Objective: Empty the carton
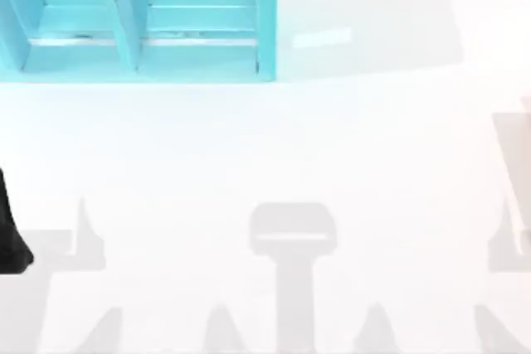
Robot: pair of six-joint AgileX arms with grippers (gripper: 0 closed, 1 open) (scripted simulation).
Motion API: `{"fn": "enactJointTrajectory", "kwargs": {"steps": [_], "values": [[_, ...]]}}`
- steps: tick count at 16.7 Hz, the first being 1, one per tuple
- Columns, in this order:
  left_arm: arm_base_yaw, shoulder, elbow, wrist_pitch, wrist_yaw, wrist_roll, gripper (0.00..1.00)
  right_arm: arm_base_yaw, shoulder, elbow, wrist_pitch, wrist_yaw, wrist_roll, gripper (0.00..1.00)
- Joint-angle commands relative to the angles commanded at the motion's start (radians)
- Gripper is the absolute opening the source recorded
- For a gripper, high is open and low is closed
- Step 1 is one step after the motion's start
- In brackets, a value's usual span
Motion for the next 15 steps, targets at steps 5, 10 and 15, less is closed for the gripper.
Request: {"fn": "enactJointTrajectory", "kwargs": {"steps": [5, 10, 15], "values": [[0.0, 0.0, 0.0, 0.0, 0.0, 0.0, 1.0, -0.029, 0.065, 0.064, -0.061, 0.001, -0.031, 1.0], [0.0, 0.0, 0.0, 0.0, 0.0, 0.0, 1.0, -0.146, 0.383, 0.344, -0.31, 0.003, -0.154, 1.0], [0.0, 0.0, 0.0, 0.0, 0.0, 0.0, 1.0, -0.303, 0.878, 0.721, -0.646, 0.004, -0.315, 1.0]]}}
